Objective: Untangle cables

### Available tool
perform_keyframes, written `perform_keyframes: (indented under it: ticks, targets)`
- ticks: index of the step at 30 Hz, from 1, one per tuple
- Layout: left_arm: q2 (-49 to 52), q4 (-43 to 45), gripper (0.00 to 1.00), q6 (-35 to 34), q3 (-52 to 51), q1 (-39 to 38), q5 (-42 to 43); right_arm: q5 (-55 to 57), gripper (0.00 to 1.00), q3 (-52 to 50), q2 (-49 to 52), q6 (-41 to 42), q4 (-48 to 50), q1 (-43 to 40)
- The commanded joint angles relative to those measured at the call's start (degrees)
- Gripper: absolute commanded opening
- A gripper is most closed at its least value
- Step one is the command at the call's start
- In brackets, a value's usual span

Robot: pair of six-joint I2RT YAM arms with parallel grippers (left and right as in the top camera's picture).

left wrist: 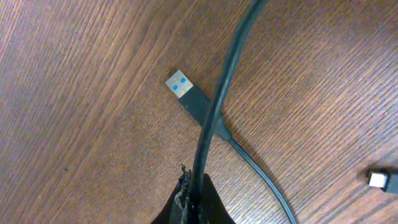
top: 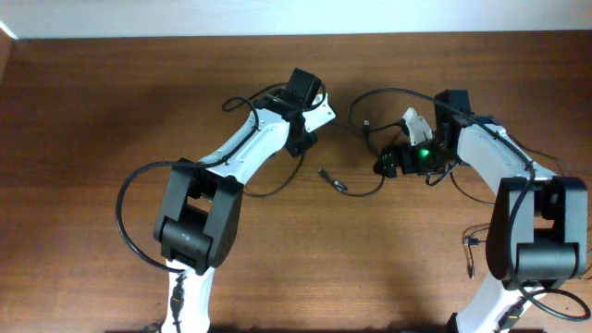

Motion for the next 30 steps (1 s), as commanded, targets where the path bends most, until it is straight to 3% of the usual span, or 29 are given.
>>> perform_keyframes:
  ticks: [1,15,23,28,30]
  targets:
    - [-2.0,-0.1,0.0,-1.0,0.1,-0.1,-0.2,2.1,0.98,-0.5,0.6,0.6,0.3,0.2]
    - [-2.4,-0.1,0.0,-1.0,0.2,-0.1,-0.5,2.0,0.98,-0.5,0.6,1.7,0.3,0.2]
    - [-13.8,-3.3,0.0,-1.0,0.3,-0.1,-8.7,2.0,0.98,-0.5,0.6,1.6,0.3,0.2]
    - [-19.0,-6.2,0.0,-1.0,0.3,0.1,-21.9,2.0,0.98,-0.5,0.6,1.6,0.3,0.2]
    - [-19.7,-8.1,0.0,-1.0,0.3,0.1,-23.6,2.0,0.98,-0.5,0.6,1.6,0.3,0.2]
